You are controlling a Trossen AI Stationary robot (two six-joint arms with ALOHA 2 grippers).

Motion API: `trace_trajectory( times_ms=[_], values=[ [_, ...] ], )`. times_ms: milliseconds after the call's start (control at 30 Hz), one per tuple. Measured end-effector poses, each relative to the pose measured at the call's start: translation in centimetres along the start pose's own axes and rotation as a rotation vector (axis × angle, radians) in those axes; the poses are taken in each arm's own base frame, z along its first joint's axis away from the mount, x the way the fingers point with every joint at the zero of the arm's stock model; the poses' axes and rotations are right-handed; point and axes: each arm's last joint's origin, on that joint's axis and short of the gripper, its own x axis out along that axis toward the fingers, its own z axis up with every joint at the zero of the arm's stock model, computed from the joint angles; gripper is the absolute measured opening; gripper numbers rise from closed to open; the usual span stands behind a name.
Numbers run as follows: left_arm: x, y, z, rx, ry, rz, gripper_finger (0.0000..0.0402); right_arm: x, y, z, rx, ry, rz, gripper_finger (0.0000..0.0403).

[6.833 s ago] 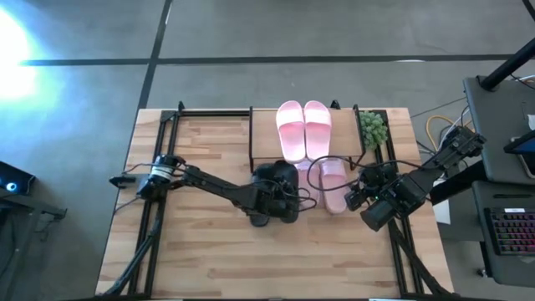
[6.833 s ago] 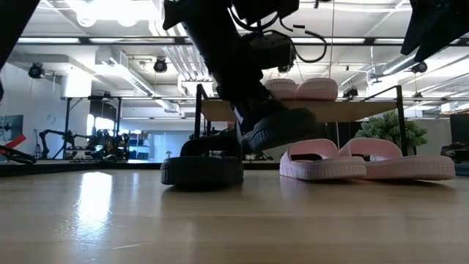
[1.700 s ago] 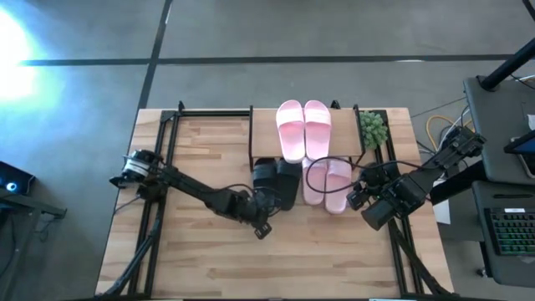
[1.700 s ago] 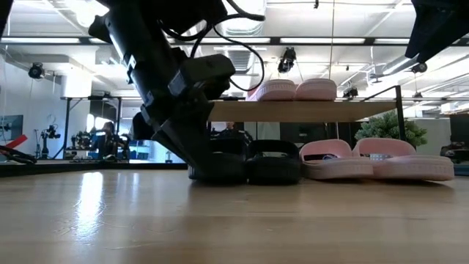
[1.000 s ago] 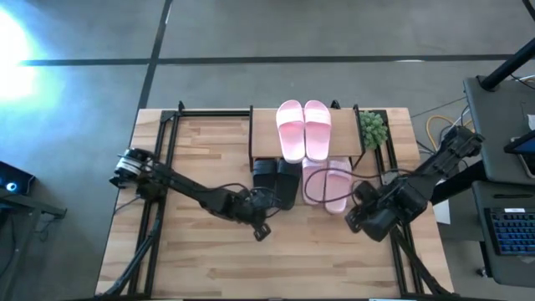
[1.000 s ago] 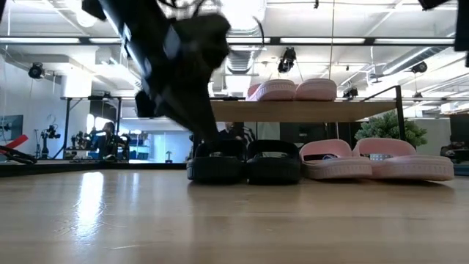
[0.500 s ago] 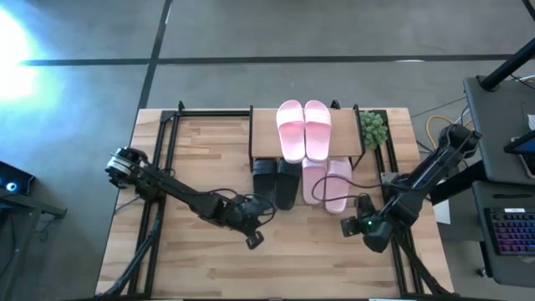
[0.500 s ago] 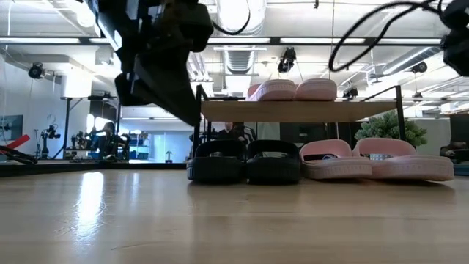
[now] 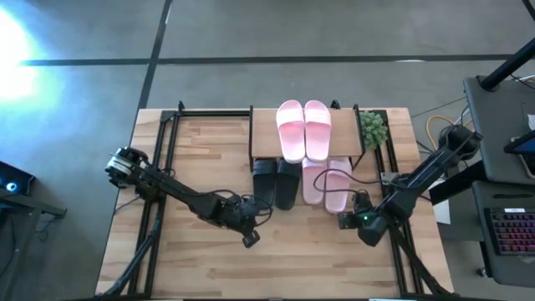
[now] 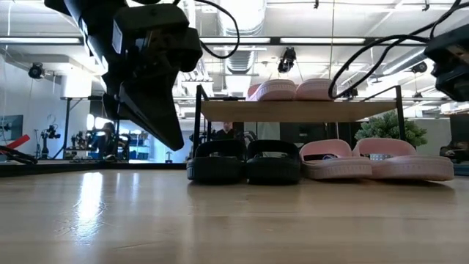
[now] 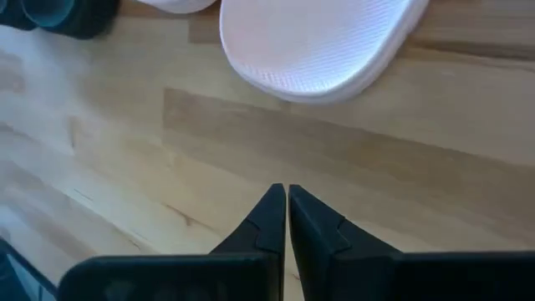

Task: Pick and place slides into the shelf
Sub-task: Adjust the slippers under the shelf

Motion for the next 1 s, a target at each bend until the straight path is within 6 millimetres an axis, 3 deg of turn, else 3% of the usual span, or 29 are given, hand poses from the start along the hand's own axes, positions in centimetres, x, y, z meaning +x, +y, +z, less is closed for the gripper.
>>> trace_trajectory(
  times_ms=[667, 1000],
  values=[
    [0.0, 0.1, 0.0, 0.010, -0.003, 0.007, 0.0000, 2.1, -0.5, 3.9, -0.044, -0.150, -0.088, 0.0011],
    [0.2, 0.3, 0.1, 0.025, -0.006, 0.017, 0.0000, 2.2, -0.7, 4.1, -0.014, -0.147, -0.114, 0.0011]
  ],
)
